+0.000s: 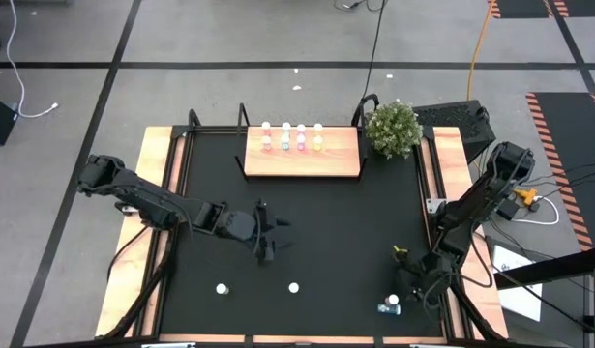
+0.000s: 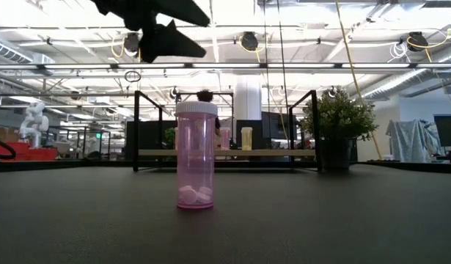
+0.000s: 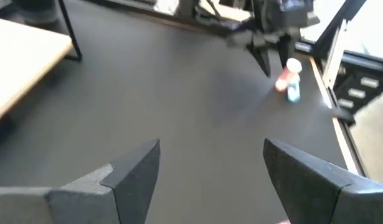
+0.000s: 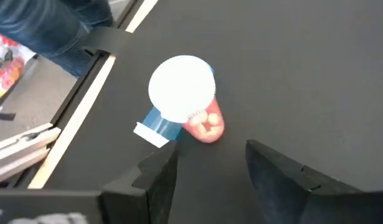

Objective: Pick and place medicine bottles onto shelf by color
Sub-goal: Put the orange pill bottle on the shelf aligned with the other orange pill bottles

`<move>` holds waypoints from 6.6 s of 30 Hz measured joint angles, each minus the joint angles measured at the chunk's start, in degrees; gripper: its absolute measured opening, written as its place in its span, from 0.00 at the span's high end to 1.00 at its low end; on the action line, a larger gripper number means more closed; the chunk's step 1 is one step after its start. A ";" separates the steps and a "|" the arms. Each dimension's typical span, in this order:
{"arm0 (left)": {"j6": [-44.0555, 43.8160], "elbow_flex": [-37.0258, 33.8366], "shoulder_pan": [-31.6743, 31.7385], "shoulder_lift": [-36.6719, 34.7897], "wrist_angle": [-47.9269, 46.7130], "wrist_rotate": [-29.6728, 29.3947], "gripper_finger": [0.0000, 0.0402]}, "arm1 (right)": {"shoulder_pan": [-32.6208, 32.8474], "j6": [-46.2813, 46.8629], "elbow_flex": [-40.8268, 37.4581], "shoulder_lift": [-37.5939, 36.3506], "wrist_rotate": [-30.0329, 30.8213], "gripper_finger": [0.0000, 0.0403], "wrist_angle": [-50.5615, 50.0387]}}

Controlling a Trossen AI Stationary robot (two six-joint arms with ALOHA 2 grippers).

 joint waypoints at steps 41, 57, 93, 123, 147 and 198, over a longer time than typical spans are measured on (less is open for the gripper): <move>-1.43 3.90 2.81 0.44 8.89 -0.02 0.29 | -10.43 -11.07 -2.52 8.99 -4.38 0.79 20.13; 2.78 37.00 10.66 26.08 -9.78 18.28 0.29 | -36.67 1.61 0.00 -1.90 -18.96 0.78 3.91; 10.82 49.33 14.79 35.19 -19.99 40.13 0.29 | -42.84 -10.86 9.13 -1.97 -19.55 0.78 12.57; 9.29 49.29 14.51 35.60 -19.96 42.55 0.66 | -42.82 -9.38 9.13 -1.97 -19.00 0.77 12.63; 21.62 49.39 26.12 18.56 -34.84 24.63 0.69 | -48.13 -14.17 9.10 -17.08 0.24 0.43 -6.06; 15.51 16.16 43.39 3.28 -6.17 14.54 0.68 | -68.70 -22.18 9.09 -22.47 -6.79 0.44 0.31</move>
